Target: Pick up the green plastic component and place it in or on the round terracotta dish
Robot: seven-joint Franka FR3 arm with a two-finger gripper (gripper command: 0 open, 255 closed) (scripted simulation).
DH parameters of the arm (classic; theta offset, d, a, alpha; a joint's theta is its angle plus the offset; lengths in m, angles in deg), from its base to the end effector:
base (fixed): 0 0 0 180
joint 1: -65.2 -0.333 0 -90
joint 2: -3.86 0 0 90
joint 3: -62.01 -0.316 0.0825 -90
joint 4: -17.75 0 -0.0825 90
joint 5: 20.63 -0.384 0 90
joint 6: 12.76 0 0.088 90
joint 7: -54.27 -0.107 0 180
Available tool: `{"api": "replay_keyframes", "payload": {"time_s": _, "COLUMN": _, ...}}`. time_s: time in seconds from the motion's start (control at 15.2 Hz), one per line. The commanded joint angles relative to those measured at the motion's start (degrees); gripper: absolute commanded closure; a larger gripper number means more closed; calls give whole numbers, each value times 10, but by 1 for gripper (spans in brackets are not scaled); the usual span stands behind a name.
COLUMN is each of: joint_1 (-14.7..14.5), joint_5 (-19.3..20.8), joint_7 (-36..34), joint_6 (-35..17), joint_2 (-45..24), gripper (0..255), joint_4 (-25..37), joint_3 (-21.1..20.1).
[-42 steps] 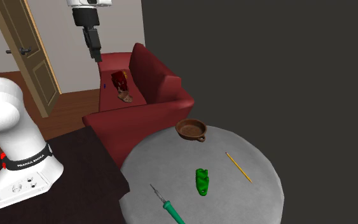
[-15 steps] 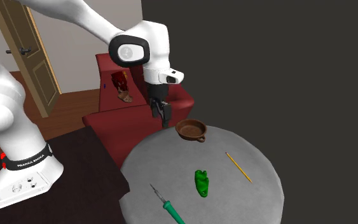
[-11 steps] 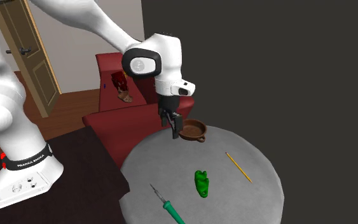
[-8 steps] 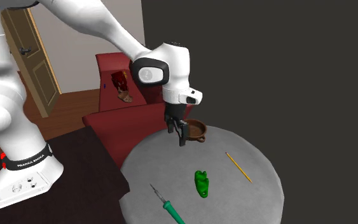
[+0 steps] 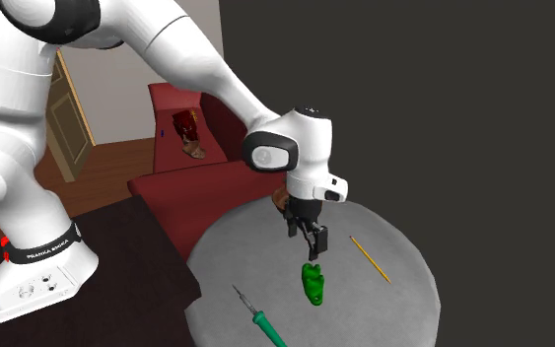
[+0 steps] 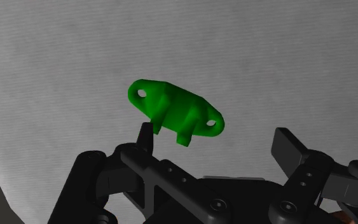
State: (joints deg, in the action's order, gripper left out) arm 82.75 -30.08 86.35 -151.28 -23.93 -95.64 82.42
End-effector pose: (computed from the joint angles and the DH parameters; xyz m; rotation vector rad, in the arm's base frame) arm 0.4867 -0.3700 0.2329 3.0868 -0.2946 -0.0604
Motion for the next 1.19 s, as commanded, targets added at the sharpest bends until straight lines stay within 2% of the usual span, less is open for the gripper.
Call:
{"api": "replay_keyframes", "payload": {"time_s": 0.0, "joint_1": 20, "joint_5": -15, "joint_7": 15, "joint_6": 3, "joint_2": -47, "gripper": 0, "joint_4": 47, "joint_3": -8}}
{"api": "replay_keyframes", "payload": {"time_s": 0.13, "joint_1": 35, "joint_5": -24, "joint_7": 23, "joint_6": 6, "joint_2": -81, "gripper": 0, "joint_4": 83, "joint_3": -15}}
{"api": "replay_keyframes", "payload": {"time_s": 0.66, "joint_1": 47, "joint_5": -38, "joint_7": 32, "joint_6": -31, "joint_2": -125, "gripper": 0, "joint_4": 90, "joint_3": -28}}
{"api": "replay_keyframes", "payload": {"time_s": 1.12, "joint_1": 47, "joint_5": -38, "joint_7": 32, "joint_6": -31, "joint_2": -125, "gripper": 0, "joint_4": 90, "joint_3": -28}}
